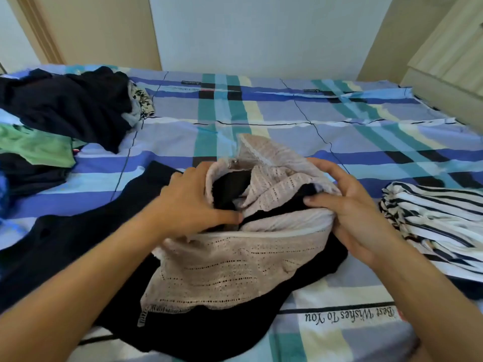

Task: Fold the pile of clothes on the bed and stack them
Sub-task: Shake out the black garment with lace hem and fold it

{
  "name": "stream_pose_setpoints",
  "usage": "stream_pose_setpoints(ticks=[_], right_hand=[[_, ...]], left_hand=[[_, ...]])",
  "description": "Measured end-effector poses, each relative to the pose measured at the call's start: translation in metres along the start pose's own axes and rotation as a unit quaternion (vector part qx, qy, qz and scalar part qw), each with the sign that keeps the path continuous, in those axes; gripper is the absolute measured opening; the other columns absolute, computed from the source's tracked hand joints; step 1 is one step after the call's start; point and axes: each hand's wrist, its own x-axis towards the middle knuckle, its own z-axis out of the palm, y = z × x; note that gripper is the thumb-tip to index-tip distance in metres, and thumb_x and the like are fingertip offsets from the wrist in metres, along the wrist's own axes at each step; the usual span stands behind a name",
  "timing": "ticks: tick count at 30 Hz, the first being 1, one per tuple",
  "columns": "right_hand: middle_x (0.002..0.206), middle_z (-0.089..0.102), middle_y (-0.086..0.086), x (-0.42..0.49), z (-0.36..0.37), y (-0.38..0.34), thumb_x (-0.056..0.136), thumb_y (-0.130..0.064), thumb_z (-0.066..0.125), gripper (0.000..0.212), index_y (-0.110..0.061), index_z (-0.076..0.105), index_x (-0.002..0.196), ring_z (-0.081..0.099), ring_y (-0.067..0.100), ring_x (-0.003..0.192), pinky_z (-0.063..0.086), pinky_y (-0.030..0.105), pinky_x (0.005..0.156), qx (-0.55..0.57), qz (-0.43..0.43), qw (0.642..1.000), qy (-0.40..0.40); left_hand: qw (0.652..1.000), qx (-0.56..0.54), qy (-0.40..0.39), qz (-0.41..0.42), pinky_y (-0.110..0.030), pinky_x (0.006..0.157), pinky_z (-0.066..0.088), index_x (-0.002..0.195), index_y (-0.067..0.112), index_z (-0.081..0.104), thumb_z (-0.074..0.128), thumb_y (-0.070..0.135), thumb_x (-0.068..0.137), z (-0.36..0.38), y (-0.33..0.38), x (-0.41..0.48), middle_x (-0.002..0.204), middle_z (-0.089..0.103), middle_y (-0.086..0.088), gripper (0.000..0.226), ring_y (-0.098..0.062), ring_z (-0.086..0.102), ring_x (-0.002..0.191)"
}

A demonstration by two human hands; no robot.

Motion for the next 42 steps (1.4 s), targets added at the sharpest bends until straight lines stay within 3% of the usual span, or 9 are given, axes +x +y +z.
stream_pose_setpoints(ticks=[6,10,14,18,25,28,31,37,42], right_hand=[[0.115,0.067,0.009,0.005,-0.011,0.004,0.087,0.008,0.061,0.055,-0.031,0.061,0.126,0.067,0.026,0.107,0.052,0.034,0.089,-0.090,-0.002,0.990,0.111],[0.122,0.058,0.005,0.016,-0.025,0.011,0.091,-0.010,0.066,0.057,-0.028,0.045,0.140,0.064,0.010,0.098,0.048,0.025,0.078,-0.315,-0.014,0.927,0.204],[0.141,0.032,0.008,0.003,-0.001,0.012,0.072,0.000,0.071,0.094,-0.021,0.027,0.152,0.044,0.034,0.127,0.044,0.047,0.099,-0.539,-0.214,0.802,0.142],[0.136,0.044,0.010,-0.012,0.036,0.007,0.073,-0.015,0.078,0.060,-0.012,0.058,0.129,0.045,0.027,0.124,0.040,0.042,0.101,-0.547,-0.407,0.730,-0.044],[0.072,0.067,-0.012,-0.010,0.012,-0.007,0.080,0.007,0.046,0.028,-0.016,0.063,0.079,0.061,0.003,0.069,0.048,0.022,0.067,-0.171,-0.291,0.935,0.109],[0.062,0.064,-0.027,-0.003,-0.009,-0.017,0.096,0.002,0.044,0.024,-0.018,0.057,0.093,0.059,-0.012,0.062,0.043,0.006,0.061,-0.003,-0.177,0.947,0.268],[0.084,0.067,-0.004,0.010,-0.035,-0.010,0.094,-0.011,0.046,0.014,-0.018,0.058,0.095,0.062,0.013,0.077,0.050,0.024,0.064,0.238,-0.079,0.927,0.279],[0.112,0.070,0.003,0.002,-0.043,-0.015,0.073,0.004,0.054,0.041,-0.027,0.054,0.101,0.064,0.023,0.111,0.048,0.041,0.094,-0.155,-0.081,0.966,0.192],[0.136,0.053,-0.019,-0.025,0.004,-0.023,0.071,-0.031,0.077,0.064,-0.039,0.047,0.128,0.052,0.005,0.124,0.042,0.022,0.097,-0.344,-0.223,0.906,-0.106]], left_hand=[[0.998,0.028,-0.008,-0.050,-0.041,0.087,0.055,0.123,0.038,0.059,0.065,0.025,0.078,0.009,-0.005,0.002,0.106,0.070,0.003,0.047,-0.025,0.066,0.096],[0.945,-0.301,-0.040,-0.122,-0.043,0.080,0.060,0.110,0.022,0.073,0.056,-0.005,0.086,-0.009,0.010,-0.004,0.098,0.076,-0.014,0.039,-0.034,0.071,0.090],[0.828,-0.521,-0.049,-0.203,-0.034,0.072,0.050,0.086,0.010,0.075,0.060,0.012,0.082,-0.011,0.021,-0.012,0.087,0.072,-0.016,0.015,-0.030,0.061,0.074],[0.783,-0.582,-0.018,-0.219,-0.038,0.088,0.049,0.061,0.012,0.073,0.064,0.024,0.082,-0.013,0.021,-0.011,0.084,0.068,-0.015,0.026,-0.030,0.061,0.084],[0.746,-0.644,-0.012,-0.167,-0.029,0.069,0.061,0.073,0.010,0.081,0.051,0.026,0.098,-0.020,0.017,-0.010,0.095,0.076,-0.014,0.043,-0.024,0.074,0.077],[0.734,-0.657,-0.023,-0.170,-0.037,0.090,0.059,0.095,0.011,0.082,0.050,0.027,0.098,-0.024,0.015,-0.009,0.111,0.074,-0.014,0.036,-0.025,0.074,0.095],[0.729,-0.667,-0.033,-0.150,-0.033,0.083,0.061,0.102,0.007,0.079,0.040,0.018,0.101,-0.021,0.027,-0.011,0.111,0.075,-0.014,0.040,-0.024,0.074,0.095],[0.711,-0.689,-0.009,-0.142,-0.024,0.044,0.054,0.061,0.007,0.078,0.046,0.021,0.100,-0.015,0.037,-0.018,0.072,0.075,-0.010,0.053,-0.018,0.073,0.058],[0.705,-0.694,-0.012,-0.146,-0.029,0.070,0.061,0.077,0.008,0.082,0.049,0.024,0.099,-0.005,0.045,-0.017,0.095,0.077,-0.012,0.043,-0.022,0.076,0.078]])
